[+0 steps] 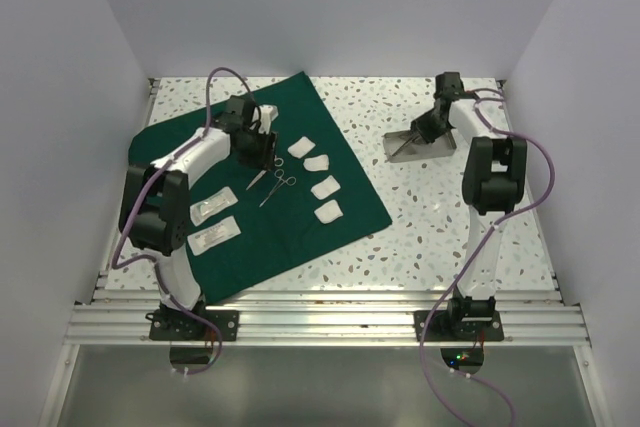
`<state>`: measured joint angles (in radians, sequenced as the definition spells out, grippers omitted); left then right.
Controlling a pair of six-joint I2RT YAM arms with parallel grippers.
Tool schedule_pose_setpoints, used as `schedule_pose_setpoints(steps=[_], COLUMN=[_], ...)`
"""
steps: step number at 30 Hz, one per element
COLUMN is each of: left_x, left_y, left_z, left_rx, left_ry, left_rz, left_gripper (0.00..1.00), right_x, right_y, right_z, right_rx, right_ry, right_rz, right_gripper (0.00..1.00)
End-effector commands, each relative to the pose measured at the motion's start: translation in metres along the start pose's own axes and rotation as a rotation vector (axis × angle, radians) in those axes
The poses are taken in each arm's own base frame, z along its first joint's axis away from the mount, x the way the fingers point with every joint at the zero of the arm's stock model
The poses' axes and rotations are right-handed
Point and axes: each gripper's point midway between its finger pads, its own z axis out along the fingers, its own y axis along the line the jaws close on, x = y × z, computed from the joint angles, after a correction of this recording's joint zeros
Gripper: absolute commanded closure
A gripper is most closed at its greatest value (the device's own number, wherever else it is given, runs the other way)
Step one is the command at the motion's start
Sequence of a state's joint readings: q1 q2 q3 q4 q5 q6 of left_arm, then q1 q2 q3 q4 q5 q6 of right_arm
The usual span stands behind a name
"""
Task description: Prepare the surgical pack
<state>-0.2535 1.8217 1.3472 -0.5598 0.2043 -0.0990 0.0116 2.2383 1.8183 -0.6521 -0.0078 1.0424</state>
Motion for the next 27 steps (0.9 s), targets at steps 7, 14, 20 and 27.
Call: schedule_pose_setpoints(steps=[7, 14, 20, 27], left_x=[-0.012, -0.004, 0.009, 0.029], left_y=[0.026, 0.041, 0.045, 0.043], left_z=[0.024, 0.040, 0.050, 0.063], left_rx=[-0.093, -0.152, -0.163, -0.133], left_ry=[0.011, 0.051, 0.080, 0.120], left_rz=[0.065, 0.080, 0.080, 0.074], left_gripper=[0.44, 0.47, 0.51, 0.64], right_x=[-0.029, -0.004, 0.036, 0.064], right_y=[0.008, 0.019, 0.017, 0.019], right_z=[-0.035, -0.080, -0.102, -0.112], right_rx=[0.017, -0.030, -0.070, -0.087], right_ry=[-0.090, -0.085, -0.046, -0.022], right_rz=[-0.122, -0.339, -0.444, -0.527], right_gripper=[0.52, 0.51, 0.51, 0.51])
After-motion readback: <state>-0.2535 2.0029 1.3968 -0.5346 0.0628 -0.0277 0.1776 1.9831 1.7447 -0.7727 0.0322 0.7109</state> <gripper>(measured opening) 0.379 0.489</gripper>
